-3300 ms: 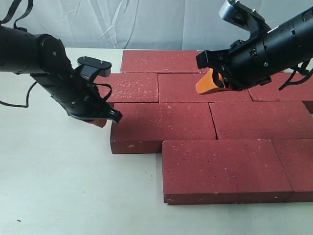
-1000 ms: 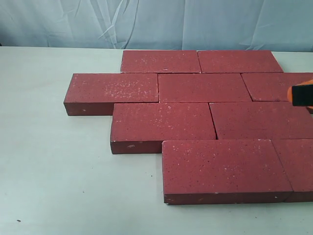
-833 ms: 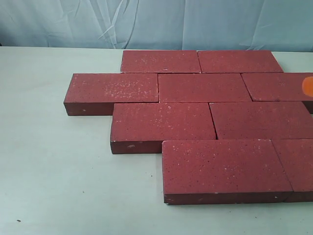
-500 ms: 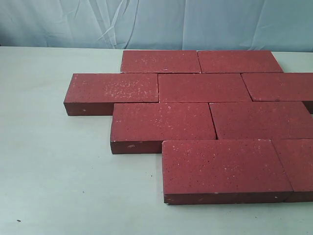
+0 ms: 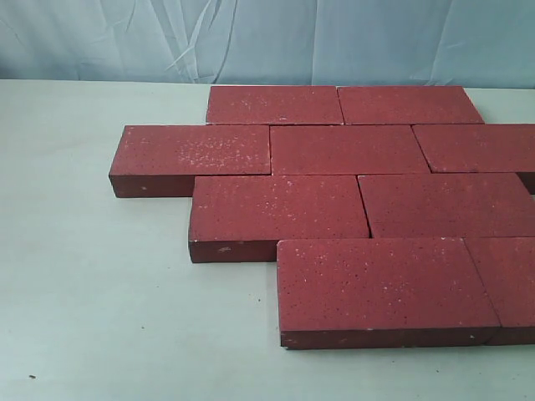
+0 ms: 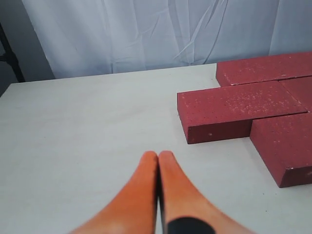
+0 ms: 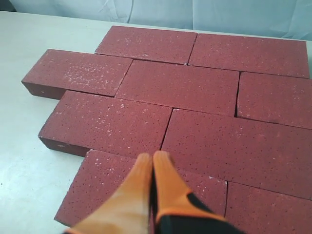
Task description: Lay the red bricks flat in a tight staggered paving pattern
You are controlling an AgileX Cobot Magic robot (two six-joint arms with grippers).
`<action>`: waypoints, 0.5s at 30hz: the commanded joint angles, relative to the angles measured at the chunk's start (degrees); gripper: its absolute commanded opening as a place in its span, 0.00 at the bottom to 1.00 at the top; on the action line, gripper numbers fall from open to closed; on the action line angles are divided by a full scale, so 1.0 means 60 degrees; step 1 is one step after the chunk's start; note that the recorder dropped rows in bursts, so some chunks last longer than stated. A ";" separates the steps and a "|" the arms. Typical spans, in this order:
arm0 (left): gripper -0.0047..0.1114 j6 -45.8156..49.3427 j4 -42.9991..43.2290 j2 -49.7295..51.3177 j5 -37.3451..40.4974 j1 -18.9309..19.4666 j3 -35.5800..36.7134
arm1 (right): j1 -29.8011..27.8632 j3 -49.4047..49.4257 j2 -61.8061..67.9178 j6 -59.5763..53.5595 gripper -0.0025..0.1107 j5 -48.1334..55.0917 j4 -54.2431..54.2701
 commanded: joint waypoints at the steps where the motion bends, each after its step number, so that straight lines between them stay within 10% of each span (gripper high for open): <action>1: 0.04 -0.0002 0.0093 -0.0305 -0.0096 0.0252 0.0049 | -0.0023 0.0046 -0.0052 0.0000 0.02 0.0016 -0.0041; 15: 0.04 -0.0032 -0.0178 -0.0869 -0.2762 0.0300 0.2051 | -0.0023 0.0046 -0.0052 0.0000 0.02 0.0011 -0.0041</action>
